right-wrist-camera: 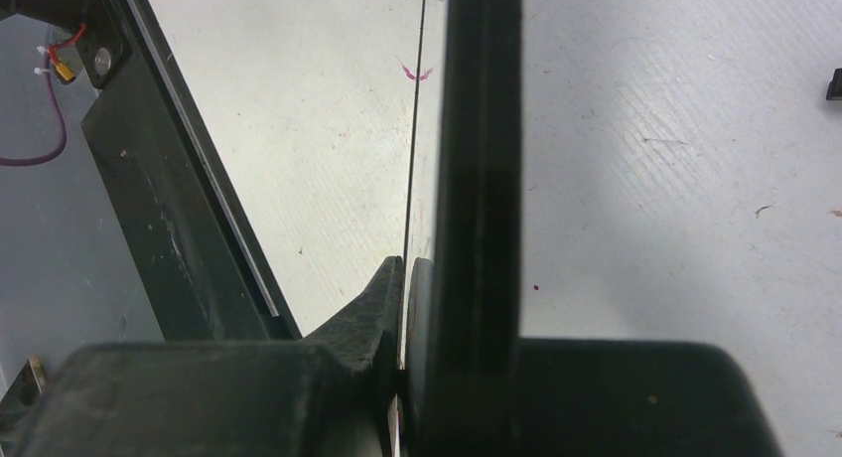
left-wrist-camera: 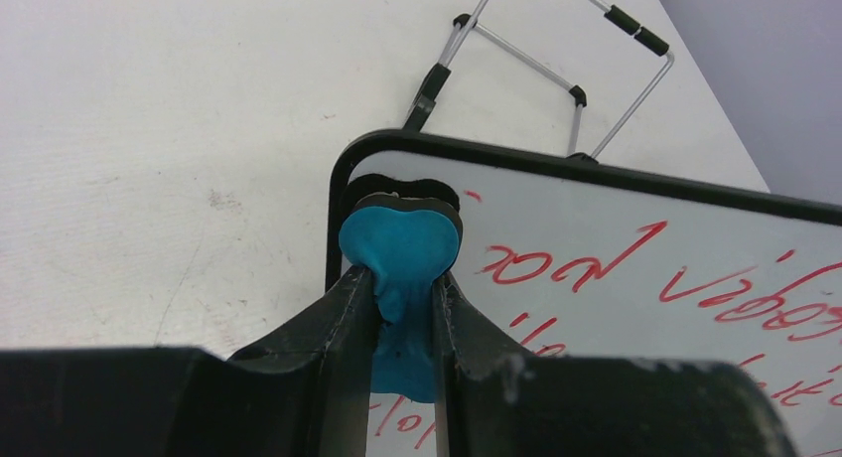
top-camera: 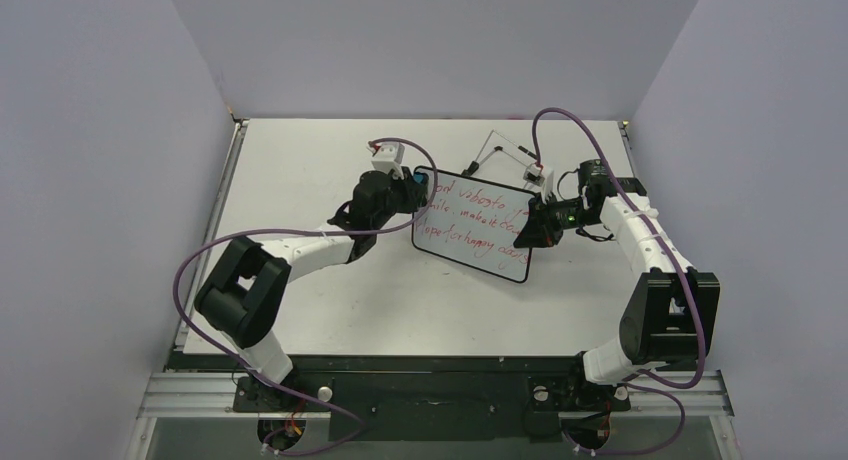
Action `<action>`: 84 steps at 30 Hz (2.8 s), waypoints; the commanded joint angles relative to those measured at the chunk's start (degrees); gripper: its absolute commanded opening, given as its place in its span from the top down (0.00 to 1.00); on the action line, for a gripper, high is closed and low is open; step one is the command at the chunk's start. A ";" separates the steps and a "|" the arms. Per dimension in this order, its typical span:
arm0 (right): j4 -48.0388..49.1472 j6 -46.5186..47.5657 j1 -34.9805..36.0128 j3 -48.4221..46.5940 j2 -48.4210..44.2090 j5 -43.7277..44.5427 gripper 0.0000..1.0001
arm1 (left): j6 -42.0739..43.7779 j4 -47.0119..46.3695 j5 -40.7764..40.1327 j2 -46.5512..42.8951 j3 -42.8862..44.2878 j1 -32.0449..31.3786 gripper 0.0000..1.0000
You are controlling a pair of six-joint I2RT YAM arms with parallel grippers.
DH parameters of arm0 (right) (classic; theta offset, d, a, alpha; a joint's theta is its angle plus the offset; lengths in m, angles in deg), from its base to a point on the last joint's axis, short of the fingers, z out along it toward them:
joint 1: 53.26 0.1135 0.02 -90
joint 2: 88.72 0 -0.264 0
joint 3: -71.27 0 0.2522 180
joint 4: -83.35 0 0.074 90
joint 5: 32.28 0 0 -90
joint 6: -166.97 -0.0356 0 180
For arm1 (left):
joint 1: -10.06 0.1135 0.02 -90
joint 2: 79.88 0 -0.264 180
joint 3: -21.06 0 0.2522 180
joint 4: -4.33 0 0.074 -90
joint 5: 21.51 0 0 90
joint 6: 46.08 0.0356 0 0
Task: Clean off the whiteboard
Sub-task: Erase the whiteboard at the center of the board.
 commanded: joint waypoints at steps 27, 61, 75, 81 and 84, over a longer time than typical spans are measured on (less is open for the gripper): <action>-3.52 5.03 1.67 -1.16 0.02 -0.34 1.00 | 1.14 5.71 -0.16 -0.34 7.04 0.71 1.00; -3.84 5.38 1.64 -1.26 -0.04 -0.55 1.00 | 4.43 11.79 -7.86 0.30 7.20 -1.59 1.00; -3.89 5.47 1.73 -1.21 0.20 -0.46 1.00 | 5.99 12.59 -5.90 0.24 8.82 -5.36 1.00; -3.83 5.47 1.68 -1.25 0.09 -0.43 1.00 | 4.83 11.04 -5.70 -0.52 6.17 -7.15 1.00; -3.92 5.48 1.71 -1.18 0.14 -0.54 1.00 | 2.80 8.96 -4.11 -1.03 3.42 -4.46 1.00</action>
